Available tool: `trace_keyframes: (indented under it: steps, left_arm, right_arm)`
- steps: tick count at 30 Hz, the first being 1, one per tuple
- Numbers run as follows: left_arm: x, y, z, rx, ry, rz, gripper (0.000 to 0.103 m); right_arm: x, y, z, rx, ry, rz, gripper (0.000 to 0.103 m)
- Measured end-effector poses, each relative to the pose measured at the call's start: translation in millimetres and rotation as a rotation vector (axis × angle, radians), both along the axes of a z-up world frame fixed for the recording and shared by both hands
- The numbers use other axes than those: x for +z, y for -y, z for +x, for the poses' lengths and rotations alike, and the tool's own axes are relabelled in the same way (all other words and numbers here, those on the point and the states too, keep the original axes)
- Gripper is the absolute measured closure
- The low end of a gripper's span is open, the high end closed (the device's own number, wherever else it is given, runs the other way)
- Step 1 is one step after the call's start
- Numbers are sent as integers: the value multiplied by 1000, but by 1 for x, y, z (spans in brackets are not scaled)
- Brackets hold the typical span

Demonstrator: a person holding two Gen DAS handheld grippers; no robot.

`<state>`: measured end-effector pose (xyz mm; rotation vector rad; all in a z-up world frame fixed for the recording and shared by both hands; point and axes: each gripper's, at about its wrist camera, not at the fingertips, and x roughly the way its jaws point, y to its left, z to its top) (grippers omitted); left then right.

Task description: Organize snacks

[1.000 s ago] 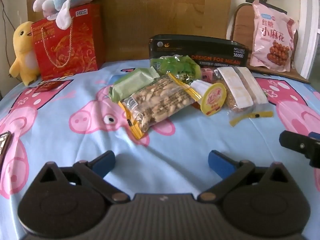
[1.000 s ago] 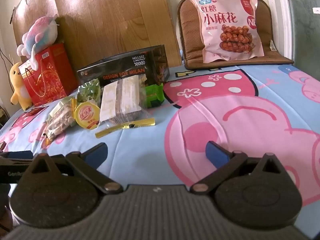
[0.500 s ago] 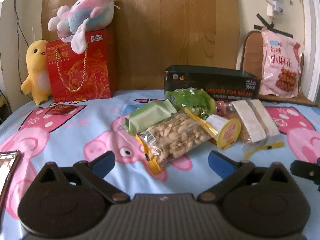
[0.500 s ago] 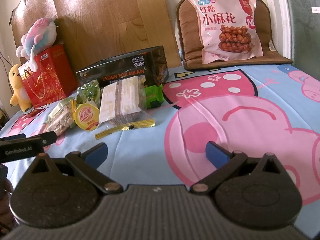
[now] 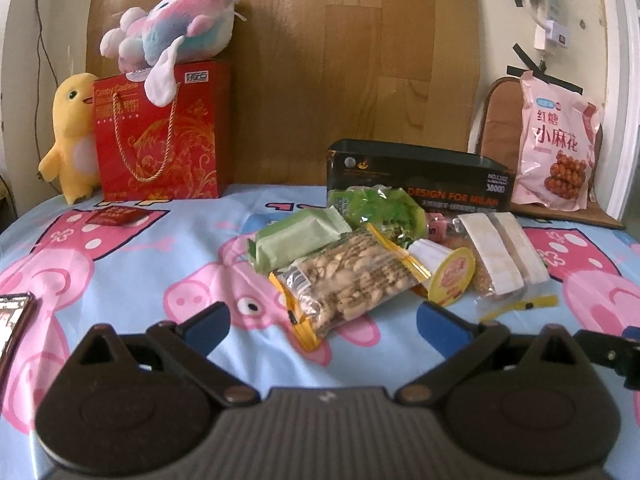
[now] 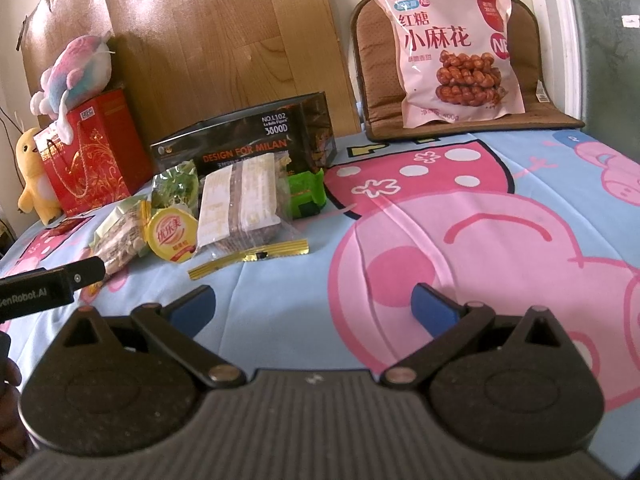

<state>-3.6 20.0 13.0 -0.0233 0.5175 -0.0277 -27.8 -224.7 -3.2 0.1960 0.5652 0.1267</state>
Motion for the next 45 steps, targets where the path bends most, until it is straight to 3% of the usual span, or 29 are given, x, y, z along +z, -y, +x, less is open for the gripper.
trace_keyframes:
  steps: [26, 45]
  left_arm:
    - [-1, -1, 1, 6, -24, -21, 0]
    - [-1, 0, 1, -5, -17, -24, 0]
  right_arm:
    - [0, -1, -5, 20, 36, 12, 0]
    - [0, -2, -5, 27, 34, 3, 14]
